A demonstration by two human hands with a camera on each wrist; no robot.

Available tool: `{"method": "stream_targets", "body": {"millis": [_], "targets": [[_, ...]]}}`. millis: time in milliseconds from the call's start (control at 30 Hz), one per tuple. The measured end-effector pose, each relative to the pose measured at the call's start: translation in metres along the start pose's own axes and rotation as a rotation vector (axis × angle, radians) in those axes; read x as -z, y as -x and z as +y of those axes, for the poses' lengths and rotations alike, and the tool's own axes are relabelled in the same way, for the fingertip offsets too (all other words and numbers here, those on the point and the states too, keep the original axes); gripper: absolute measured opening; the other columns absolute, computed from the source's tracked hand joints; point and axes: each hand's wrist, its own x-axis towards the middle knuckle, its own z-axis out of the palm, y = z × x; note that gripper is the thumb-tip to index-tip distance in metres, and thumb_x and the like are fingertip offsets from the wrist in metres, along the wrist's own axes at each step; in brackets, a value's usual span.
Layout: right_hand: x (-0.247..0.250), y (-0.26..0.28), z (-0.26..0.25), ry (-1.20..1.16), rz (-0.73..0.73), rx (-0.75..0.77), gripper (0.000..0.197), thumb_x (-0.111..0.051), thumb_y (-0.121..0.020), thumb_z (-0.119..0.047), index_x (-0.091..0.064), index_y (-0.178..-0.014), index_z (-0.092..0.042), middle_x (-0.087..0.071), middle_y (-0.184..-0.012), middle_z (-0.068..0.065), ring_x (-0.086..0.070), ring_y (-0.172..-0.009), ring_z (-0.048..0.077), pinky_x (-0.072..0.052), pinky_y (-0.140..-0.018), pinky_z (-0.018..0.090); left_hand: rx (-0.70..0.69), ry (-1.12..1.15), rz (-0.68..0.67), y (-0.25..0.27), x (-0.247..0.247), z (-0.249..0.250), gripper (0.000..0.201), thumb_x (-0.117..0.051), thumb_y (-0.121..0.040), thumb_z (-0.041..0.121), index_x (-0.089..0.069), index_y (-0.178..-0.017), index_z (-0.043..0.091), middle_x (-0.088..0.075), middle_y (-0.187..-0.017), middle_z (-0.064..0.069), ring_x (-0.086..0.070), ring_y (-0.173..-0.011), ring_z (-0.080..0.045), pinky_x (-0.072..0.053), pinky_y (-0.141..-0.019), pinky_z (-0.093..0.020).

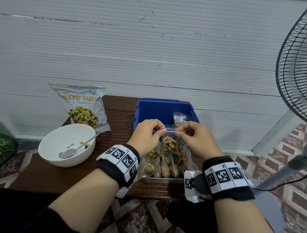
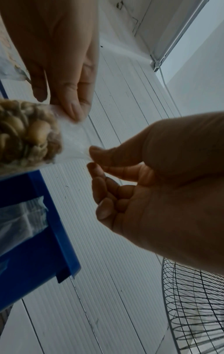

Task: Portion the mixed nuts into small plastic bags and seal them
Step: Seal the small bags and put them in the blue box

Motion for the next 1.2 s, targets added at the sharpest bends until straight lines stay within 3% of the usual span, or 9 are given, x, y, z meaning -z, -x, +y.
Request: {"method": "stream_targets", "body": {"millis": [67, 267, 333, 500, 600, 733, 900, 1033, 1200], "targets": [[-0.002, -0.001, 0.001, 0.003, -0.014, 0.018, 0.006, -0.070, -0.084, -0.022, -0.066, -0.080, -0.020, -0.065, -0.078, -0.002, -0.058, -0.074, 0.011, -0.045, -0.067, 0.022, -0.014, 0.005, -0.008, 0.000, 0.000, 0.000, 0.011, -0.060, -0.094, 0.024, -0.060, -0.083, 0.028, -0.061, -0.084, 0.016, -0.055, -0.088, -0.003, -0.037, -0.077, -0.015], [-0.005, -0.006, 0.007, 0.070, 0.034, 0.045, 0.009, -0.068, -0.086, -0.017, -0.066, -0.078, -0.016, -0.061, -0.073, -0.007, -0.053, -0.068, 0.003, -0.035, -0.059, 0.010, 0.019, 0.102, -0.034, 0.001, -0.003, 0.001, 0.003, -0.062, -0.092, 0.023, -0.064, -0.093, 0.022, -0.063, -0.088, 0.014, -0.055, -0.081, 0.007, -0.038, -0.072, -0.002], [-0.006, -0.006, 0.006, 0.060, 0.038, 0.060, 0.007, -0.069, -0.085, -0.018, -0.067, -0.079, -0.018, -0.062, -0.075, -0.007, -0.055, -0.071, 0.004, -0.036, -0.061, 0.009, 0.011, 0.071, -0.031, 0.001, -0.004, 0.000, 0.004, -0.061, -0.093, 0.024, -0.064, -0.090, 0.023, -0.063, -0.087, 0.014, -0.055, -0.081, 0.005, -0.037, -0.072, -0.003], [-0.010, -0.004, 0.005, -0.029, 0.012, 0.062, 0.005, -0.072, -0.083, -0.022, -0.068, -0.080, -0.019, -0.063, -0.073, -0.008, -0.055, -0.067, 0.000, -0.039, -0.062, 0.010, -0.018, 0.013, -0.033, -0.002, -0.002, 0.001, 0.007, -0.062, -0.092, 0.023, -0.063, -0.085, 0.025, -0.063, -0.087, 0.013, -0.055, -0.091, -0.007, -0.040, -0.084, -0.022], [-0.009, -0.005, 0.004, 0.004, 0.020, 0.074, 0.011, -0.070, -0.084, -0.018, -0.064, -0.075, -0.020, -0.062, -0.071, -0.007, -0.055, -0.066, 0.004, -0.037, -0.060, 0.010, -0.008, 0.060, -0.042, -0.002, -0.001, 0.003, 0.005, -0.063, -0.092, 0.024, -0.067, -0.091, 0.022, -0.066, -0.091, 0.011, -0.058, -0.090, -0.003, -0.041, -0.081, -0.013], [-0.007, -0.006, 0.003, 0.047, 0.022, 0.077, 0.015, -0.067, -0.087, -0.016, -0.061, -0.074, -0.022, -0.058, -0.069, -0.010, -0.050, -0.064, -0.001, -0.036, -0.058, 0.005, 0.063, 0.101, -0.033, -0.002, 0.000, 0.004, 0.003, -0.064, -0.091, 0.023, -0.066, -0.094, 0.022, -0.064, -0.088, 0.015, -0.056, -0.083, 0.006, -0.039, -0.073, -0.001], [-0.009, -0.004, 0.003, -0.040, -0.032, 0.047, 0.005, -0.068, -0.086, -0.021, -0.066, -0.082, -0.019, -0.063, -0.075, -0.009, -0.055, -0.069, 0.000, -0.038, -0.062, 0.010, 0.075, 0.057, -0.016, -0.001, 0.000, 0.007, 0.005, -0.064, -0.091, 0.024, -0.063, -0.086, 0.025, -0.062, -0.082, 0.016, -0.054, -0.075, 0.010, -0.037, -0.068, 0.000], [-0.009, -0.004, 0.002, -0.011, -0.023, 0.062, 0.013, -0.068, -0.086, -0.017, -0.064, -0.076, -0.023, -0.062, -0.072, -0.011, -0.055, -0.067, 0.000, -0.037, -0.062, 0.012, 0.037, 0.053, -0.042, 0.002, 0.000, 0.010, 0.005, -0.064, -0.091, 0.023, -0.066, -0.086, 0.023, -0.061, -0.079, 0.018, -0.050, -0.066, 0.020, -0.036, -0.063, 0.001], [-0.002, -0.003, 0.000, 0.029, -0.093, 0.049, 0.014, -0.061, -0.089, -0.007, -0.071, -0.090, -0.018, -0.067, -0.085, -0.009, -0.059, -0.082, 0.000, -0.040, -0.068, 0.007, 0.050, 0.071, -0.038, 0.002, 0.002, 0.008, 0.006, -0.063, -0.092, 0.022, -0.066, -0.087, 0.024, -0.063, -0.081, 0.018, -0.052, -0.070, 0.018, -0.036, -0.064, 0.000]]}}
